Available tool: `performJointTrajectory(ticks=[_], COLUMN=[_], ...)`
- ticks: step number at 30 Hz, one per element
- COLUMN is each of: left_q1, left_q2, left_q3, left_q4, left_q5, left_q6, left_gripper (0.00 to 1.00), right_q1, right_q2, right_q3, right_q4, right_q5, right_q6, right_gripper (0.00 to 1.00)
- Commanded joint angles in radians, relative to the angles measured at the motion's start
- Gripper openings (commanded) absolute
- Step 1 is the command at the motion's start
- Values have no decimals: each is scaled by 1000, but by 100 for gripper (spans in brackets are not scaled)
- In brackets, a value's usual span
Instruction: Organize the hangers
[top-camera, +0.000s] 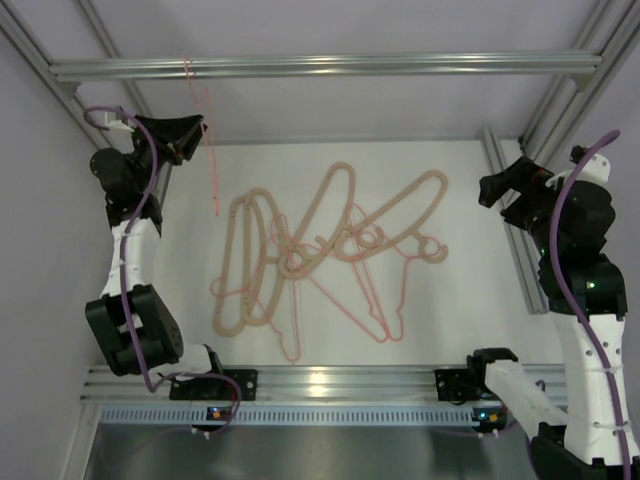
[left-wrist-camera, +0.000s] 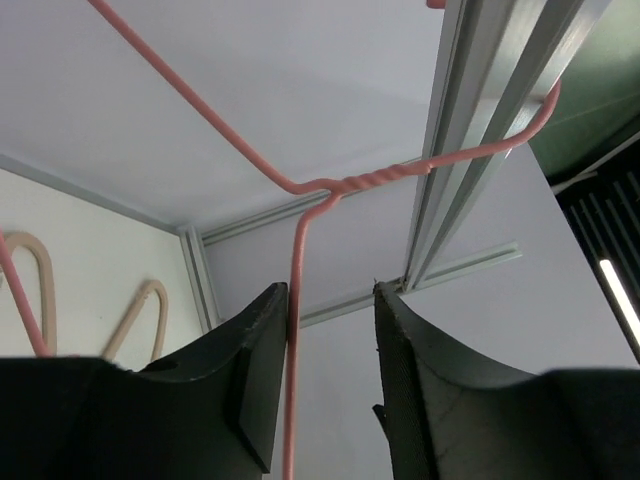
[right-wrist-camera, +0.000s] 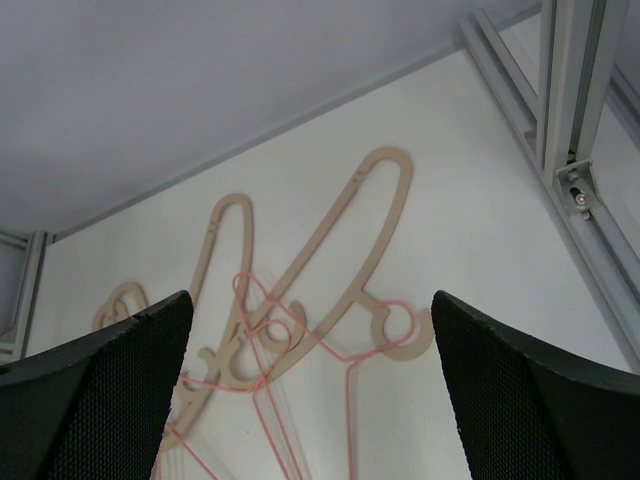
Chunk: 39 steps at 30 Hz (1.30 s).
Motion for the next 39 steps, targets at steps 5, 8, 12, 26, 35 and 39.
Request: performJointTrajectory(ticks=[5,8,12,26,35,39], left_q1=[5,4,5,-718,-1297,-1344], left_q2=[-127,-184,-270,-282,-49,64], left_q3=[40,80,179,557,402,345], left_q4=[-265,-412,-740,-1099,-1124,-1118], left_q5=[-32,-110,-288,-876,-1383,-1379], left_q6=[250,404,627,1176,1223,1109], left_gripper=[49,50,54,58,55,53], right_q1=[-13,-11,-13,-13,-14,-13], right_q2=[-11,-12,-9,9,-15,-32], right_q3=[-11,-12,-17,2,-1,5], right_q4=[47,47,50,61,56,50], right_q5=[-10,-12,-15,-12,39,45], right_q6=[0,-2,0,0,-9,-8], right_gripper=[99,99,100,100,100,99])
